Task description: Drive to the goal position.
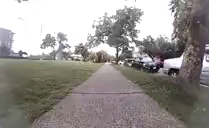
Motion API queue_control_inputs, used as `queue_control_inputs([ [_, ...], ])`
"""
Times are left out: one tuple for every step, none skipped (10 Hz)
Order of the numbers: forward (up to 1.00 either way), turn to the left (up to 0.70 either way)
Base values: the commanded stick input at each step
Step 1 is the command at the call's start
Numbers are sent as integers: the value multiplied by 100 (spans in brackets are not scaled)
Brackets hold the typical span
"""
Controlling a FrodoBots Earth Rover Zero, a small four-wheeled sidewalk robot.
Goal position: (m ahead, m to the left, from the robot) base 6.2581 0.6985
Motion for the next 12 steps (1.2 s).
queue_control_inputs([
  [70,0],
  [70,0],
  [70,0],
  [70,0],
  [70,0],
  [70,0],
  [70,0],
  [70,0],
  [70,0],
  [70,0],
  [70,0],
  [70,0],
])
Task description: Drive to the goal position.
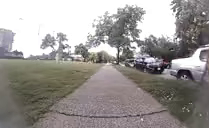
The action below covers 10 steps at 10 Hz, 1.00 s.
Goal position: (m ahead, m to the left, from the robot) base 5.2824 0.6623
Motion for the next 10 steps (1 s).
queue_control_inputs([
  [70,0],
  [70,0],
  [70,0],
  [70,0],
  [70,0],
  [70,0],
  [70,0],
  [70,0],
  [70,0],
  [70,0],
])
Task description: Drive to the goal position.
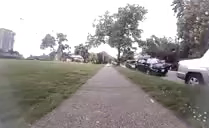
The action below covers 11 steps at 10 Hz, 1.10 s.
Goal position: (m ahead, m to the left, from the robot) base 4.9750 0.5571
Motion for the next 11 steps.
queue_control_inputs([
  [70,0],
  [70,0],
  [70,0],
  [70,0],
  [70,0],
  [70,0],
  [70,0],
  [70,0],
  [70,0],
  [70,0],
  [70,0],
])
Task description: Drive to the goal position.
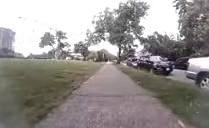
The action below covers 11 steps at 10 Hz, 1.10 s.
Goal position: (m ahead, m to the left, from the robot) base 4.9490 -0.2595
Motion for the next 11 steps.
queue_control_inputs([
  [70,0],
  [70,0],
  [70,0],
  [70,0],
  [70,0],
  [70,0],
  [70,0],
  [70,0],
  [70,0],
  [70,0],
  [70,0],
])
